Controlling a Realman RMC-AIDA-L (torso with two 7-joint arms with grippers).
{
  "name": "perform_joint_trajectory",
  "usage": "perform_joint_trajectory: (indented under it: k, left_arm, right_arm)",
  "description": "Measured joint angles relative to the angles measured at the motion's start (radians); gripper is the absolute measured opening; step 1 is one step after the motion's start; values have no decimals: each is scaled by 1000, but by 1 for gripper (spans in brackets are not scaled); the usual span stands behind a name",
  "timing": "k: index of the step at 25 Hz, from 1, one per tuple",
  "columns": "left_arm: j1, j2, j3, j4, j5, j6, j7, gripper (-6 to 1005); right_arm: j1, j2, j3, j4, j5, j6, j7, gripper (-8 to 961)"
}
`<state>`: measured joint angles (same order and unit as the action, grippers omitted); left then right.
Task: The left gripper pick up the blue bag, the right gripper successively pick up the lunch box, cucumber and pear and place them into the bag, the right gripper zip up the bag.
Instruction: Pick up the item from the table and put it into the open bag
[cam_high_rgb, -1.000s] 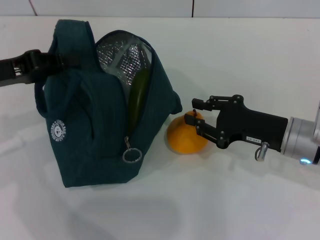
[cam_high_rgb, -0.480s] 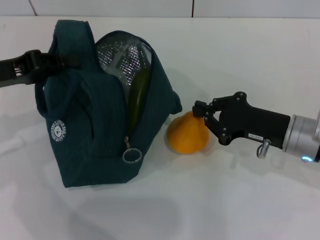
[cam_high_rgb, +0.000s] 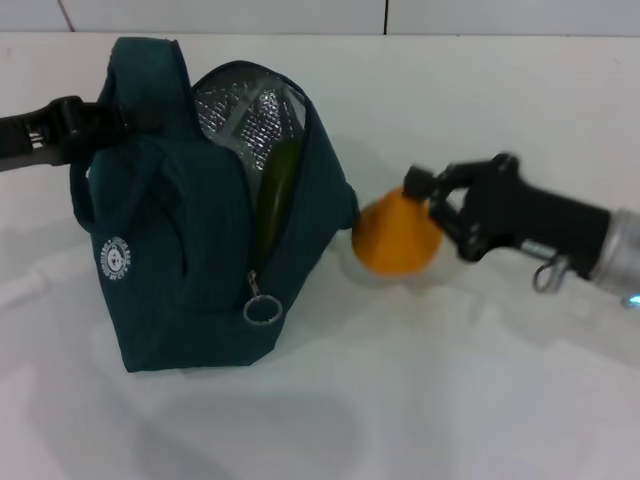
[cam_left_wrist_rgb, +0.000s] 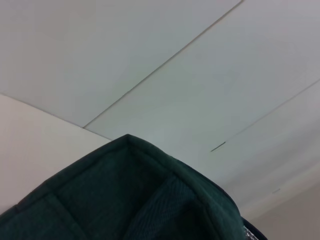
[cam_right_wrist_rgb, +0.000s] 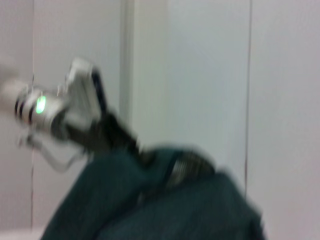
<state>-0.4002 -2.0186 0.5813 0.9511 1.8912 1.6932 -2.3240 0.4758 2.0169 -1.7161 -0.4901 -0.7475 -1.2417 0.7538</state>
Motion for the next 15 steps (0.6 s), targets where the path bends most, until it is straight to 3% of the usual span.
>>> perform_joint_trajectory:
  k: [8,15]
  left_arm:
    - [4,-8,0,0,-2,4,3,46]
    - [-5,-5,4,-34,-38,7,21,46]
  right_arm:
    - [-2,-3,244,-1,1,-228,53,27]
    - [99,6,269,7,2,-216,63,30]
